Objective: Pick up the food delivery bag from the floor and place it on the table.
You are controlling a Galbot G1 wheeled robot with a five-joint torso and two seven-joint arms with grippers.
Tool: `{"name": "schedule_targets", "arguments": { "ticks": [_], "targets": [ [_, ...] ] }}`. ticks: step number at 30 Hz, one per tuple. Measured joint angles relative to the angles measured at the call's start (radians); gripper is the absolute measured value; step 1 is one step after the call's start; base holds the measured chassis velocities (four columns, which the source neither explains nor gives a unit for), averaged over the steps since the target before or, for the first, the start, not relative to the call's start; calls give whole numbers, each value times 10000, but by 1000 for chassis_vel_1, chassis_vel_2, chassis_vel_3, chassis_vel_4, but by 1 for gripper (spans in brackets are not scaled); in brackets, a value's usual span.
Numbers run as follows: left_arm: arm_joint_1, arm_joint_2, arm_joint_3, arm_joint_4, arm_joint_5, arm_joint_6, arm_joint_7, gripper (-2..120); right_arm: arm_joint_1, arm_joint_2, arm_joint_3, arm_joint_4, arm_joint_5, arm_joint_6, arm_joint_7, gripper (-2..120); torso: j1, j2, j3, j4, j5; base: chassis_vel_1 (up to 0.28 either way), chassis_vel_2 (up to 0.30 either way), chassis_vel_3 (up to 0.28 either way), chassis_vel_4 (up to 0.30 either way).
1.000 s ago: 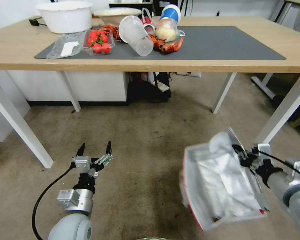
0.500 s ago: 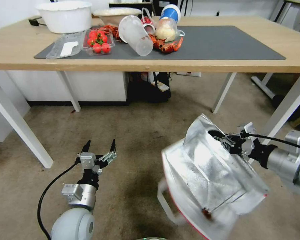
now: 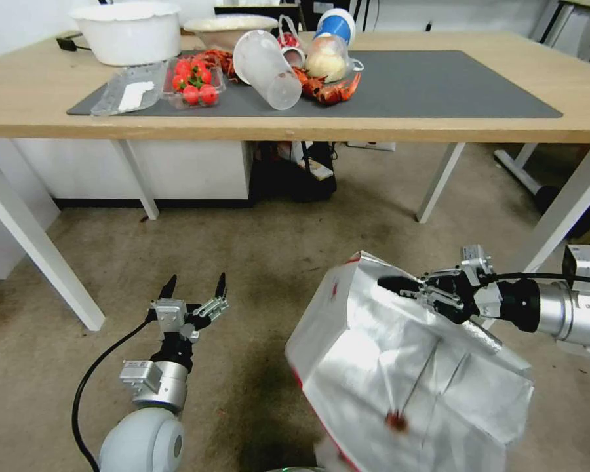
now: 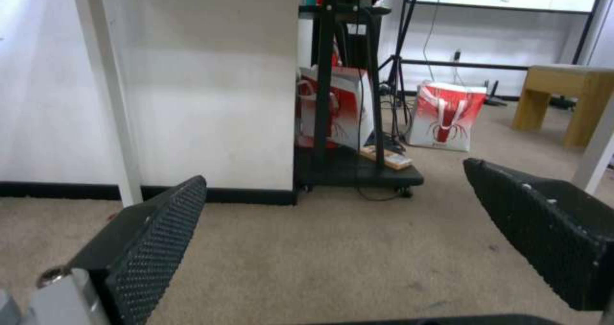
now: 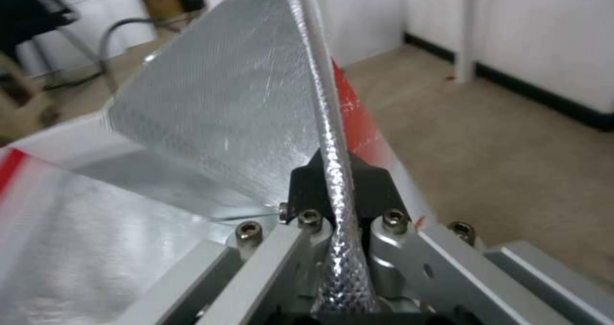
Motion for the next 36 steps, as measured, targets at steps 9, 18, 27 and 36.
{"name": "schedule_targets", "arguments": {
  "ticks": [9,18,27,36],
  "targets": [
    [25,5,5,-44,9,-7,26,100,112,-487,270,-509,152,-138,-1245,0,1,0,0,1,0,0,0,0,0],
    [8,-7,-38,-60,-4,-13,68,100,152,-529,318,-571,182,-275,-1322,0,0,0,0,1,0,0,0,0,0],
    [0,0,-119,-97,-34,39,254,100,140,-393,312,-567,38,-311,-1360,0,0,0,0,1,0,0,0,0,0],
    [1,0,-185,-92,-178,-75,456,100,128,-303,322,-567,-104,-326,-1484,0,1,93,86,1,0,0,0,0,0]
  ]
}}
